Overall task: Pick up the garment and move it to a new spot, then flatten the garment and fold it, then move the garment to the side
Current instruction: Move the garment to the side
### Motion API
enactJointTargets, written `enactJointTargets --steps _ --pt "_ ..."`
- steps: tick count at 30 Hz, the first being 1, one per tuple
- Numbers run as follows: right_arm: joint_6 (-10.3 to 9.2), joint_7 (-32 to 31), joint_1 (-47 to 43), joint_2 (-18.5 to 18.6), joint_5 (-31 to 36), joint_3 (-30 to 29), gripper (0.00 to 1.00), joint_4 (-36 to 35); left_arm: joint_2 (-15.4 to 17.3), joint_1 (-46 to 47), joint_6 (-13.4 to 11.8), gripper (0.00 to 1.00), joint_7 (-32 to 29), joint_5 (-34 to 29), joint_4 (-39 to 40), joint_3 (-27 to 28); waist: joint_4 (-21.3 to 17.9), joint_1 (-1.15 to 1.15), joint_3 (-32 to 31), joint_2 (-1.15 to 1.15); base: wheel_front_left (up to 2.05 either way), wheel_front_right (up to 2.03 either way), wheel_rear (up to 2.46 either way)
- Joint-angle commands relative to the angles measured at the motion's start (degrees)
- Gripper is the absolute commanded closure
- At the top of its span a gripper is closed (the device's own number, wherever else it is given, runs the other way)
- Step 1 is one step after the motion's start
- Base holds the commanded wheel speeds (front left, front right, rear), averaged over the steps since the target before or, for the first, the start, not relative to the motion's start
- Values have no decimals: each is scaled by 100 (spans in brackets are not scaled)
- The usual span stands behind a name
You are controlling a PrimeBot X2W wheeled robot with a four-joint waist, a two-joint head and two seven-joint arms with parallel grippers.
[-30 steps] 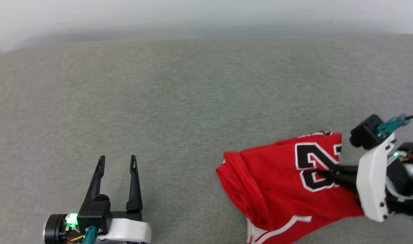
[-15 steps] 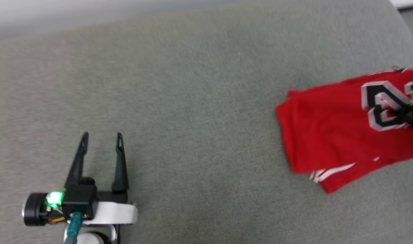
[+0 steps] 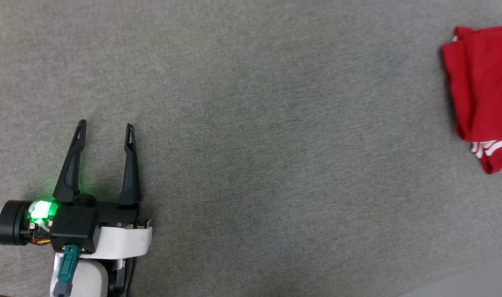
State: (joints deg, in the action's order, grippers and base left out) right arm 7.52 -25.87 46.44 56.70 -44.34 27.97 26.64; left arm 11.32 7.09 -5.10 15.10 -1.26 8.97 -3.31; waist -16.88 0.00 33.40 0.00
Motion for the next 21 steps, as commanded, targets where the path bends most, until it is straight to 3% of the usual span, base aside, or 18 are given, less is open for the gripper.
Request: enactJointTargets --steps 1,9,10,11,16,21 --pt "-7 54 80 -69 33 -103 100 138 45 74 -21 0 4 -15 -38 17 38 0 184 0 0 0 0" --pt "-7 186 29 -423 342 -510 100 881 6 107 -119 0 -10 41 47 -69 196 0 140 0 0 0 0" --pt "-7 209 14 -480 404 -531 55 948 -15 103 -120 0 -10 43 41 -93 220 0 77 0 0 0 0" --pt "-7 248 -4 -532 483 -557 0 1012 -40 95 -134 0 -9 57 33 -122 249 0 1 0 0 0 0" --pt "-7 660 -38 -567 1101 -715 0 1185 -179 -20 -193 0 -3 129 -61 -227 404 0 -518 0 0 0 0" --pt "-7 1669 70 -764 1994 -1128 0 1178 -313 -295 -283 0 -3 236 -148 -204 553 0 -1064 0 0 0 0"
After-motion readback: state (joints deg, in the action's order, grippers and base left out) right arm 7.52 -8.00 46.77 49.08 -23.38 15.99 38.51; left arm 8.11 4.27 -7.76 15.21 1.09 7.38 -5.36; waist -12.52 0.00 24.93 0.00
